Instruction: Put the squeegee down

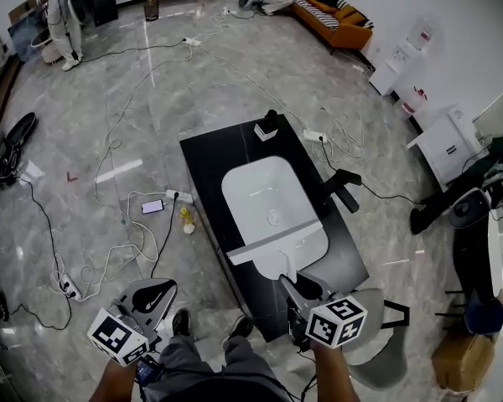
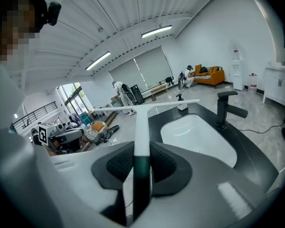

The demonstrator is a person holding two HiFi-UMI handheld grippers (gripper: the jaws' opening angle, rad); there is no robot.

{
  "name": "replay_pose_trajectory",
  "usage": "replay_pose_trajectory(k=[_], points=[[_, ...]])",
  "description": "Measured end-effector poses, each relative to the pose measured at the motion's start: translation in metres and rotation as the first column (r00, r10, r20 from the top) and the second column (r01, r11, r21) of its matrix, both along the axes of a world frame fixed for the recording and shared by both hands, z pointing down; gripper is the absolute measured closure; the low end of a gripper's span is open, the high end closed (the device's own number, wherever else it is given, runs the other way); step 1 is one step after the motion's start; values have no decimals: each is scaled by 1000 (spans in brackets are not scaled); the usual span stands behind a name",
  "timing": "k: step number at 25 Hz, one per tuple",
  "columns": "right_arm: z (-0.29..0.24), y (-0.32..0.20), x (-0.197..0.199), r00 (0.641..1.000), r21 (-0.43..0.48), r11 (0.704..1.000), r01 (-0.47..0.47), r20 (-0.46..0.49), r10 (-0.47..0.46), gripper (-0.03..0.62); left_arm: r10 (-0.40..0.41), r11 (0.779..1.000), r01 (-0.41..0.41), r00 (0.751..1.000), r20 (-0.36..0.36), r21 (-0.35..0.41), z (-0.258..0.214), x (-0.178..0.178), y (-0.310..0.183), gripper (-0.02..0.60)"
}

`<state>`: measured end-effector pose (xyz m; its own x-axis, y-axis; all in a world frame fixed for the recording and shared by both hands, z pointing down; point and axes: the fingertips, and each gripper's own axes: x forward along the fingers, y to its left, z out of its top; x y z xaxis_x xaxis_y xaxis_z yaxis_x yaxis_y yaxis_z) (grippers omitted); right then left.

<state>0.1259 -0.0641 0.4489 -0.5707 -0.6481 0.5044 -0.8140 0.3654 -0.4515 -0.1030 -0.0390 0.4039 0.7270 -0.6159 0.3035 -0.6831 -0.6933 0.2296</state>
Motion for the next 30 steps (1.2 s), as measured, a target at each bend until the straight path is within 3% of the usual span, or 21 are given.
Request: replay_pose_trajectory(k=[14, 30], points=[[48, -20, 1, 999, -66, 998, -18, 28, 19, 496, 41, 999, -41, 999, 4, -36, 27, 22, -12, 577], [94, -13, 5, 998, -135, 990, -41, 49, 48, 496, 40, 995, -37, 999, 27, -97, 63, 18, 3, 577]])
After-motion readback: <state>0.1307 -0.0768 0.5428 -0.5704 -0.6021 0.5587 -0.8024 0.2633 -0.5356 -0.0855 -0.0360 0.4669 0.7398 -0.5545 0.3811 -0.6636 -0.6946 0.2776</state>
